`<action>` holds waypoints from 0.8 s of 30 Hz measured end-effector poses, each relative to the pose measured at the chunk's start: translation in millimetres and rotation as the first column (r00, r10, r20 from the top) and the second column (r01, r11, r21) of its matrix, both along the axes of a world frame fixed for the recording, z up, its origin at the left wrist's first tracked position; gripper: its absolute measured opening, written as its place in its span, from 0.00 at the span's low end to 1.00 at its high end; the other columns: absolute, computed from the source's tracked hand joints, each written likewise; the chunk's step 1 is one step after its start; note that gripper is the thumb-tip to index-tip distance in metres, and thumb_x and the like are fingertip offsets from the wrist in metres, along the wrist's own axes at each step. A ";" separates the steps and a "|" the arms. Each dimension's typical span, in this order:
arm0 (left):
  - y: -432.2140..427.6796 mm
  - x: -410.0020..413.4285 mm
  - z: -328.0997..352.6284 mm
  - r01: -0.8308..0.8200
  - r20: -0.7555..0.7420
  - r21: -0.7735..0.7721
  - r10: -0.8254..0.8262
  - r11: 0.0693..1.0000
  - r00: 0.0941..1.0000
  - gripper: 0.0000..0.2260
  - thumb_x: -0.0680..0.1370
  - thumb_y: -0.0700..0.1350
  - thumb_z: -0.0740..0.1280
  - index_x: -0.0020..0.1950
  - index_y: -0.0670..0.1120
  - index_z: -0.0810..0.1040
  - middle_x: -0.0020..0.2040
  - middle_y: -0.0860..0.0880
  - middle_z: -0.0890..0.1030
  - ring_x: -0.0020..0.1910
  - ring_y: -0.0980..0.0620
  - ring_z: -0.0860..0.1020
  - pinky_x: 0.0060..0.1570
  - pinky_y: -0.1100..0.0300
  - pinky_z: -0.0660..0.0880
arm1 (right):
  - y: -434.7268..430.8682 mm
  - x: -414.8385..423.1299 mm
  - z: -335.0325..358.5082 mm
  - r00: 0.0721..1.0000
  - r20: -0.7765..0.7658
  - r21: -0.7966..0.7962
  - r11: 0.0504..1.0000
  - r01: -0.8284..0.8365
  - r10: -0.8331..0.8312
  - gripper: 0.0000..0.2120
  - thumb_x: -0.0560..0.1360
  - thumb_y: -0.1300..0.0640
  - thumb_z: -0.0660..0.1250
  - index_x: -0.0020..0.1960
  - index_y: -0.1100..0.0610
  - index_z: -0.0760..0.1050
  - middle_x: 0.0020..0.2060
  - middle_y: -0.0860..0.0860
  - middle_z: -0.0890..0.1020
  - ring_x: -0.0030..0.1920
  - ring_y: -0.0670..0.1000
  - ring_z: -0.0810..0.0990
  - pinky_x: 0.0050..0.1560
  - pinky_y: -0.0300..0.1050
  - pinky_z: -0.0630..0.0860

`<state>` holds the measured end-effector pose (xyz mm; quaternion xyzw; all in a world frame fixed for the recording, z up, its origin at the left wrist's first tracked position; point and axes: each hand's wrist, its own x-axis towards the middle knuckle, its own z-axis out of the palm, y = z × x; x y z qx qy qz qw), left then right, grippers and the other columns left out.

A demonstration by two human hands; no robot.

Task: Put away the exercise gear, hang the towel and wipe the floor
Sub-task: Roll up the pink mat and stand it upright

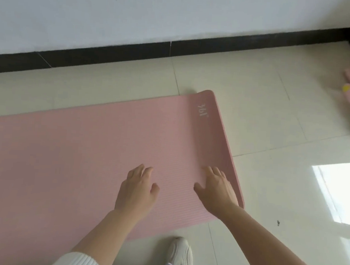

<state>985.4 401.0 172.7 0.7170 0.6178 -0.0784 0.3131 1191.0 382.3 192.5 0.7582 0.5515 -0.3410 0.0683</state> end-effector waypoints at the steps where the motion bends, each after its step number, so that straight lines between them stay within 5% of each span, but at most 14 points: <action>1: 0.9 -3.3 -32.7 0.035 -0.005 -0.009 -0.035 0.999 0.999 0.23 0.81 0.49 0.56 0.75 0.44 0.61 0.75 0.47 0.63 0.75 0.48 0.57 0.68 0.53 0.65 | -1.9 1.6 -28.9 1.000 0.017 0.003 1.000 0.017 -0.018 0.27 0.78 0.50 0.60 0.74 0.55 0.59 0.70 0.50 0.67 0.70 0.53 0.64 0.67 0.48 0.65; 8: 34.2 -2.6 -215.5 0.299 -0.124 0.046 -0.291 0.953 0.949 0.27 0.82 0.51 0.55 0.78 0.44 0.51 0.79 0.46 0.52 0.77 0.47 0.52 0.71 0.52 0.60 | 2.3 37.6 -179.6 0.967 0.229 0.121 0.989 0.089 -0.115 0.27 0.77 0.50 0.62 0.73 0.56 0.59 0.71 0.52 0.64 0.70 0.54 0.62 0.67 0.49 0.62; 15: 77.3 48.0 -281.1 0.338 -0.083 0.044 -0.334 0.940 0.939 0.32 0.79 0.50 0.60 0.78 0.44 0.48 0.79 0.47 0.50 0.77 0.45 0.52 0.72 0.48 0.60 | 19.9 97.0 -223.5 0.870 0.339 0.357 0.905 0.232 -0.357 0.35 0.76 0.50 0.62 0.77 0.57 0.51 0.73 0.53 0.60 0.72 0.53 0.56 0.69 0.53 0.55; 20: 64.4 71.6 -283.3 0.487 0.021 -0.054 -0.486 0.872 0.873 0.35 0.78 0.49 0.61 0.79 0.44 0.45 0.79 0.46 0.51 0.77 0.46 0.50 0.74 0.50 0.56 | 17.9 100.8 -226.7 0.746 0.066 0.342 0.717 0.607 -0.663 0.15 0.80 0.53 0.51 0.61 0.59 0.69 0.48 0.55 0.77 0.54 0.58 0.73 0.61 0.54 0.62; 24: 55.1 69.0 -281.6 0.456 0.014 -0.015 -0.456 0.890 0.890 0.37 0.78 0.49 0.61 0.79 0.45 0.40 0.78 0.47 0.55 0.76 0.46 0.54 0.72 0.50 0.59 | 24.1 90.3 -220.3 0.762 -0.150 0.388 0.672 0.631 -0.630 0.14 0.79 0.55 0.56 0.45 0.60 0.77 0.39 0.57 0.81 0.44 0.61 0.79 0.46 0.51 0.75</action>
